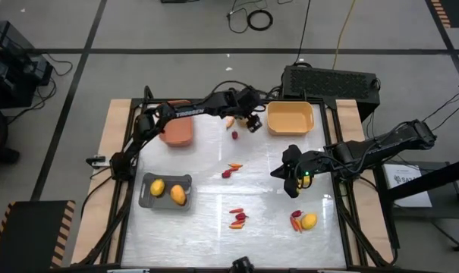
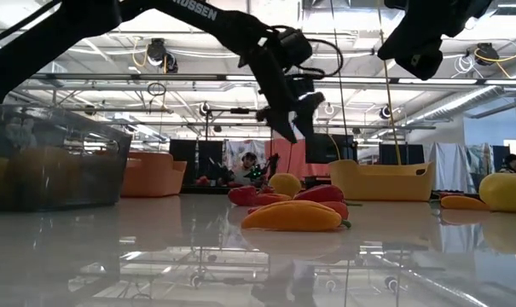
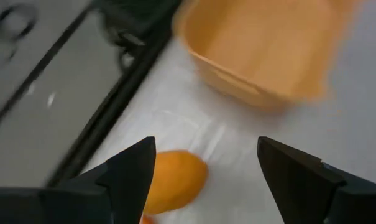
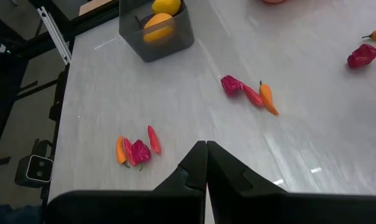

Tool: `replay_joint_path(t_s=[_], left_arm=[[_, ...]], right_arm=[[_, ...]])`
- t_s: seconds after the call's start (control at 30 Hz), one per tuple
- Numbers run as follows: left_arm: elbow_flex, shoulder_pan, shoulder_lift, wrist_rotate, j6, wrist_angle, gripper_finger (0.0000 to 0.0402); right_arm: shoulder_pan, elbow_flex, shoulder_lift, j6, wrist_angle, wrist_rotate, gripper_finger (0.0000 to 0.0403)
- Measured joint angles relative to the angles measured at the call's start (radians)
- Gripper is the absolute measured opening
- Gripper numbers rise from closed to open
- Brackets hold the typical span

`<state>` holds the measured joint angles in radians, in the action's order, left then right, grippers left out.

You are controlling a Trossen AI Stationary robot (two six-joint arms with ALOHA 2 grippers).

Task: Sort produce into baskets
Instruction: Put the yellow lemon into the black bin

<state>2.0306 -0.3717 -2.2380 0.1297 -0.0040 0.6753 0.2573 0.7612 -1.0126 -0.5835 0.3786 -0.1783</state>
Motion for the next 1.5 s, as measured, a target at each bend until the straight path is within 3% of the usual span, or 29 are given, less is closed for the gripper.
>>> replay_joint_path(t_s=[0.1, 0.27, 0.57, 0.77, 1.17, 1.3, 1.5], left_arm=[[0.022, -0.020, 0.001, -0.083, 0.235, 0.079, 0.0285], [0.025, -0.043, -0.011, -0.072, 0.544, 0.165, 0.0285], [0.024, -0.043, -0.017, -0.026, 0.822, 0.226, 0.0285], [0.023, -0.048, -0.037, 0.051, 0.771, 0.232, 0.0285], [0.024, -0.057, 0.004, 0.024, 0.764, 0.251, 0.0285], [0.023, -0.074, 0.008, 0.020, 0.669, 0.301, 0.0285], [0.024, -0.117, 0.125, -0.014, 0.489, 0.405, 0.0285]], right_arm=[[0.000, 0.000, 0.000, 0.000, 0.000, 0.000, 0.0000], [0.000, 0.000, 0.000, -0.009, 0.000, 0.000, 0.0000], [-0.001, 0.000, 0.000, -0.033, -0.001, -0.006, 0.0000], [-0.016, 0.000, 0.000, -0.076, -0.001, -0.007, 0.0000], [-0.167, 0.000, 0.000, 0.024, -0.079, -0.006, 0.0000], [-0.202, 0.000, 0.000, 0.043, -0.079, -0.005, 0.0000], [-0.296, 0.001, -0.019, 0.108, -0.105, -0.003, 0.0000]])
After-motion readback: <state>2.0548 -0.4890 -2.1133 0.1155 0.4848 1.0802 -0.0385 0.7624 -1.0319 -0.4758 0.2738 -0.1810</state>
